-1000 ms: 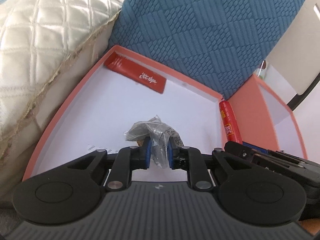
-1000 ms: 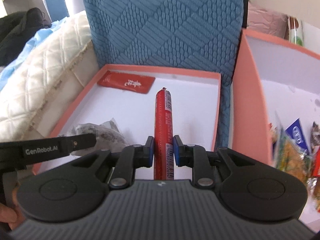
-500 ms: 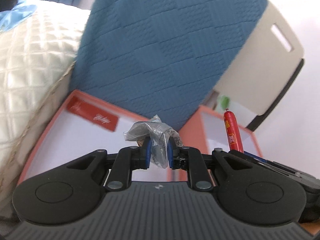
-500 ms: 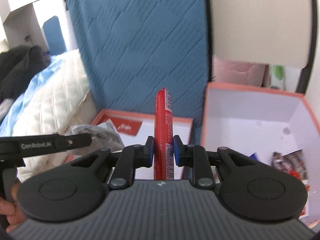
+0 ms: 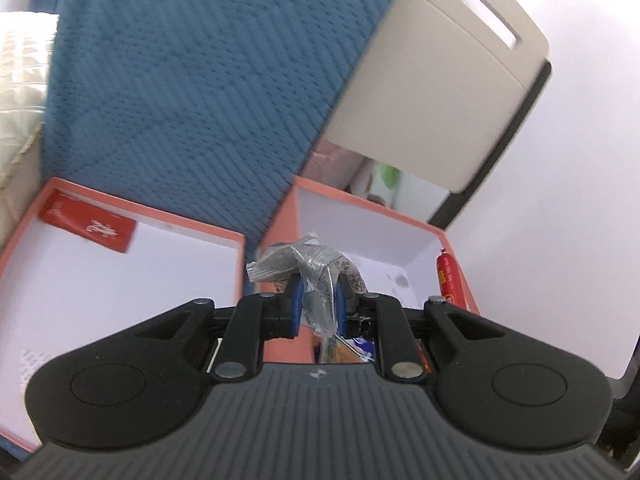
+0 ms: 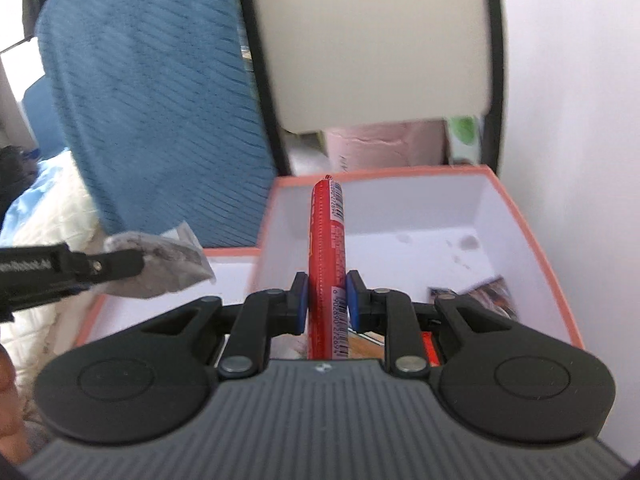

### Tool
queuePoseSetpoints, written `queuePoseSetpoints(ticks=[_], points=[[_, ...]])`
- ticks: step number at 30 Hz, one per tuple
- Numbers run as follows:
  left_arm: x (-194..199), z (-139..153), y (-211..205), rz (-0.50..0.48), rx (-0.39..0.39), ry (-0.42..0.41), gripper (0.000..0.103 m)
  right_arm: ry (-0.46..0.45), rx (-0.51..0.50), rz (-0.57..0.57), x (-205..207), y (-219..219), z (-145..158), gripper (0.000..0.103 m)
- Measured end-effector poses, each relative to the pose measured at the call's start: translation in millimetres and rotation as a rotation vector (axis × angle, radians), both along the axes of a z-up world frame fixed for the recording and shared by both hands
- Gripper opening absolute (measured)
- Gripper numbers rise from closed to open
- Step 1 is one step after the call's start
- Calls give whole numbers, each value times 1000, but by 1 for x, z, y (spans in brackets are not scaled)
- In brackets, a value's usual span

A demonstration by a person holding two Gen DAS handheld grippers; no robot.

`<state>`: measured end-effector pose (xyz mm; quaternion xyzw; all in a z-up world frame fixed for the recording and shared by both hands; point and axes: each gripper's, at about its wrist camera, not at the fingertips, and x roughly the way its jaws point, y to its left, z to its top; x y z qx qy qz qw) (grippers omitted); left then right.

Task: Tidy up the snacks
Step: 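Lower both held snacks into the pink box and open both grippers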

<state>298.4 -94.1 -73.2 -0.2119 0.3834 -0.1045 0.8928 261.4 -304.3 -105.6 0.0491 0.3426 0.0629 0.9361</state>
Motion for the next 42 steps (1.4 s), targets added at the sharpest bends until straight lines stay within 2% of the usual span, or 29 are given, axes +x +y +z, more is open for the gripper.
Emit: queuePoseSetpoints(ticks=[3,12,13,15,16,17,18,20,27,35,42], points=[[3,-4,-18,-30,13,14,20,15,-26,-29,-1,-15,-11,23],[6,-21,-64,-115,52,66,21,98,7,-85,-6,-52,-45,24],[6,-21,-68,-127,63,68,26,105,6,-90,-6,-54,-48,24],[4,-19,-72,-143,97,66,55,117,13,-102,-9,-60,-52,25],[1,-17,-73,-129,118,60,74,122,20,-111,-10,-63,-53,25],[-1,-15,-72,-116,129,49,78,121,24,-115,-12,-65,-51,32],[-4,-12,-70,-119,133,33,78,117,20,-121,-14,-66,-49,50],[-7,-6,-66,-121,144,27,78,88,5,-125,-16,-67,-41,68],[-38,31,-51,-102,158,8,78,13,51,-110,-43,-65,-3,67],[-93,77,-36,-102,178,-57,78,-88,67,-77,-103,-50,47,67],[-143,105,-27,-92,187,-122,78,-147,77,-113,-155,-50,70,67]])
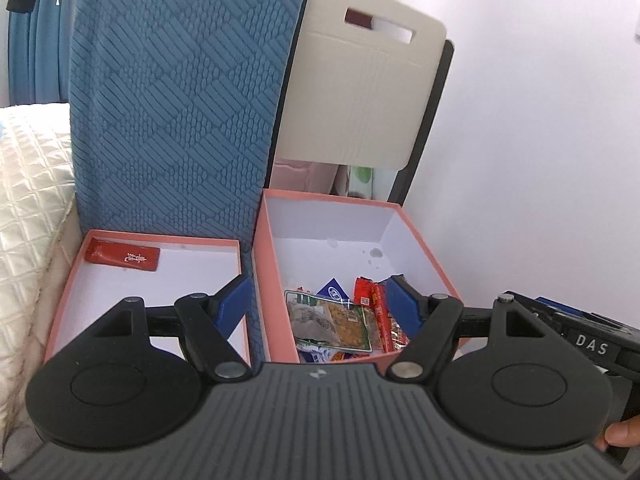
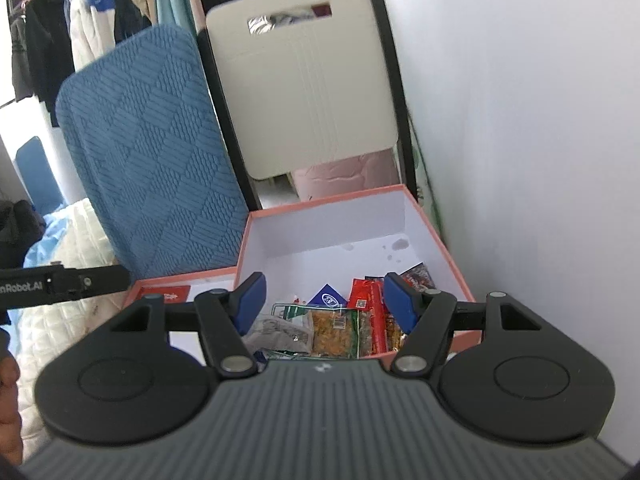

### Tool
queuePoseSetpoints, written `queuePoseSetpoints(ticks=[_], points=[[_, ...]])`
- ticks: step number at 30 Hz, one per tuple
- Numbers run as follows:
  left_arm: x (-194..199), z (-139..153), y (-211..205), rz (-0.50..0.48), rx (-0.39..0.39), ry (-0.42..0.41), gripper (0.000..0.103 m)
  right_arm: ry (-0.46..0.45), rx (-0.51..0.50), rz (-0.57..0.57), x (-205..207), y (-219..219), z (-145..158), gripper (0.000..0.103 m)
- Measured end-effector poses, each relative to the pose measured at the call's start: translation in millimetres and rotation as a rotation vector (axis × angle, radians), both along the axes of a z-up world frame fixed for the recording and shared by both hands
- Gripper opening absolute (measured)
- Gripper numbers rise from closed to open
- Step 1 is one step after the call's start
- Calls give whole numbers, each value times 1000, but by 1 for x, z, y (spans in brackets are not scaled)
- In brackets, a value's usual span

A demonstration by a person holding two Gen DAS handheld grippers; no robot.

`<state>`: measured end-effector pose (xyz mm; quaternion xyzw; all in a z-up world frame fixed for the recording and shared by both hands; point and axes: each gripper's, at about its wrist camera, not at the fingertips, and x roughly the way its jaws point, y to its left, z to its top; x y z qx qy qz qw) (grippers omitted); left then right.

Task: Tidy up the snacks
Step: 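Lower both held snacks into the pink box and open both grippers, then raise both open grippers away from the pink box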

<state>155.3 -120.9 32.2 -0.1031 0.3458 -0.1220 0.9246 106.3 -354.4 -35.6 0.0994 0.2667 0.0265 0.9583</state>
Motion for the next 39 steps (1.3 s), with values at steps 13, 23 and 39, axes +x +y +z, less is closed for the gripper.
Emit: queuePoseSetpoints(ticks=[13,23,39], points=[[-87,8,9,-15,-6,-13,78,-44,-38,37,-76,30,14,67],[-123,25,19,17,-1,-69,78,-72,-48,24,-113,32,19,67],[-136,37,20,45,21,-97,93,-100,-92,3,-132,31,24,67]])
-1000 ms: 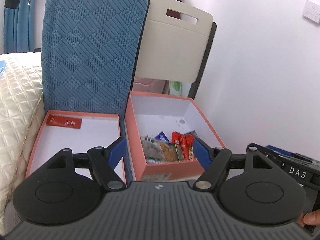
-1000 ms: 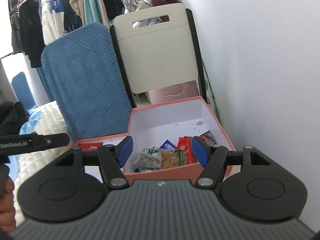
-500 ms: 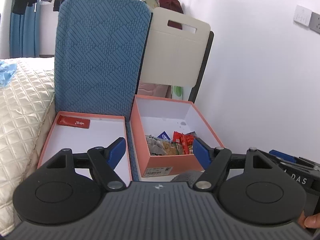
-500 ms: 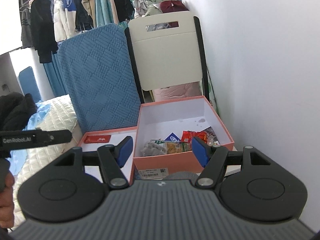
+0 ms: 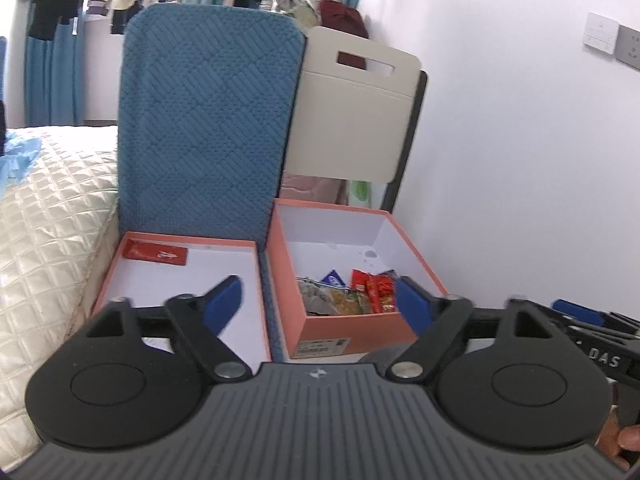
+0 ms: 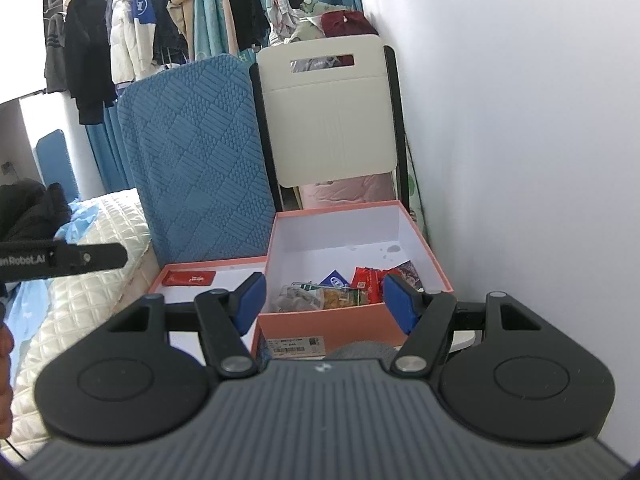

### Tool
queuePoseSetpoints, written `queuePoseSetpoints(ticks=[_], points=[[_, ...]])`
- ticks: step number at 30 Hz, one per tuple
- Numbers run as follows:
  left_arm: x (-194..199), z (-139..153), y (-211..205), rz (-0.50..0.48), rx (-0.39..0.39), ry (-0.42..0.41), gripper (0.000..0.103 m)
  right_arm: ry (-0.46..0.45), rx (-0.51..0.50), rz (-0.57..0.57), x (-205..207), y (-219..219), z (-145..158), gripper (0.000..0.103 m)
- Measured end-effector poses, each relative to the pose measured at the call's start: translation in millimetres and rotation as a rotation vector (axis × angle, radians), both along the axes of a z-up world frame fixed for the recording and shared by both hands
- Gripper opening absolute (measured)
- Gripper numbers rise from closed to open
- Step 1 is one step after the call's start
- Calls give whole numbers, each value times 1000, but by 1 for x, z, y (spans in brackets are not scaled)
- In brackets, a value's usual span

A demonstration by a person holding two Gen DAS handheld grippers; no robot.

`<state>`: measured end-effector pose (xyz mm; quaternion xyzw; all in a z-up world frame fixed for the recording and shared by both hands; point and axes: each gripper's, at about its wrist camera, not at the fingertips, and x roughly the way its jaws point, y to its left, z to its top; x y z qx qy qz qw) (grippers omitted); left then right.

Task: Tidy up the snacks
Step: 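Raise both open grippers away from the pink box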

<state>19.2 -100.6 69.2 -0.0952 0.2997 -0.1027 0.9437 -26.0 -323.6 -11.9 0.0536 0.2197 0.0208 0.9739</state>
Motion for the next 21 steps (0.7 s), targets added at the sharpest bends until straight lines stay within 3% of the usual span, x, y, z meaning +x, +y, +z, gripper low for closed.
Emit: queuePoseSetpoints(ticks=[5,7,8,9,21], points=[[0,1,5,33,4,14,101,5,-26,-16,-2,1,-2,68],[-1,2,6,43,14,9,103,7,-24,-19,0,0,-3,84],[-2,2,6,46,17,11,103,9,-20,-19,0,-1,-3,98],[-2,2,5,48,20,12,103,10,-17,-20,0,-1,-3,103],[-1,0,5,61,22,37,103,31,-8,-14,0,2,-8,103]])
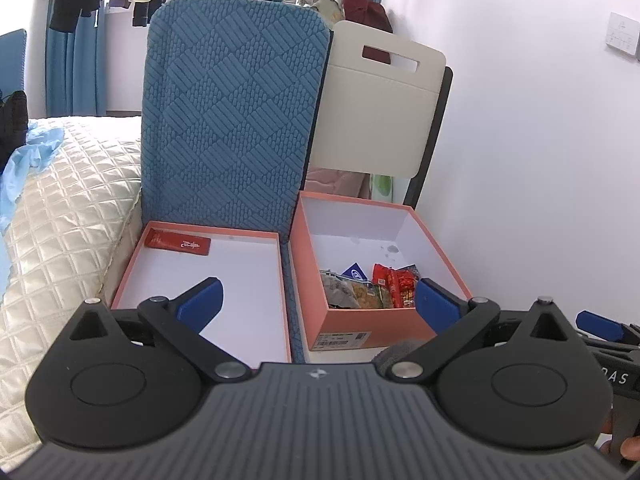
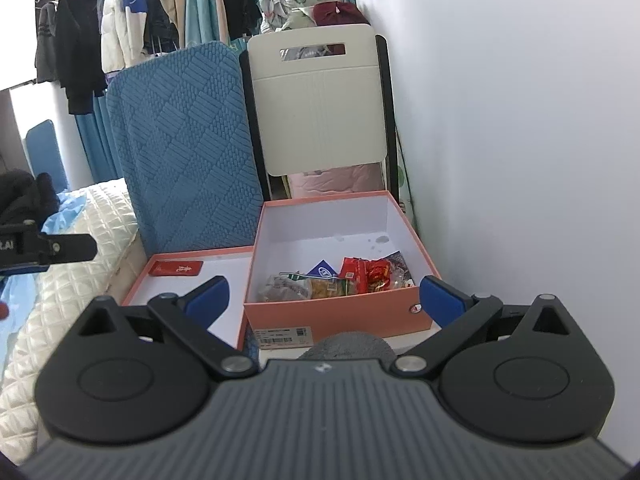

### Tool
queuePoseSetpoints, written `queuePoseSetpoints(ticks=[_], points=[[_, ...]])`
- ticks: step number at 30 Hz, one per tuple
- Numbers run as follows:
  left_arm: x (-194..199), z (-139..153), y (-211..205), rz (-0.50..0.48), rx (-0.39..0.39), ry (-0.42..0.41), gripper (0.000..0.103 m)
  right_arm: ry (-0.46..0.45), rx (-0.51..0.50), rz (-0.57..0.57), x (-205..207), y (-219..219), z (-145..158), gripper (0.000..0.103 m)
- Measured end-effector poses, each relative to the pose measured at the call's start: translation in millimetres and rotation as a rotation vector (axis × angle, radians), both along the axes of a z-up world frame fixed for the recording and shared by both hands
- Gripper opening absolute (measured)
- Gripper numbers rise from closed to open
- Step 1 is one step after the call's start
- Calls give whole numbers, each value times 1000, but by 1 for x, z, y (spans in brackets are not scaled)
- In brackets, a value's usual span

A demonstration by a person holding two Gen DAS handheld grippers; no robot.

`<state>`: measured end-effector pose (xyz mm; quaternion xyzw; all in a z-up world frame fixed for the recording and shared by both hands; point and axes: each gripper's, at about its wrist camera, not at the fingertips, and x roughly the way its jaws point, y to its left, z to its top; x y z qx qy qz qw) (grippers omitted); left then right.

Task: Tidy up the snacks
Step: 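Raise both open grippers away from the pink box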

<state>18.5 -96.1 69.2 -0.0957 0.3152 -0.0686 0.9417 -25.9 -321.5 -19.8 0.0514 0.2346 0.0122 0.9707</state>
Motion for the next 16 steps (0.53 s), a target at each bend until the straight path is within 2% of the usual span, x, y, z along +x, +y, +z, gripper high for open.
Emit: queuePoseSetpoints(ticks=[16], points=[[-2,-1,0,16,3,3,103,9,-2,3,1,2,-1,103]])
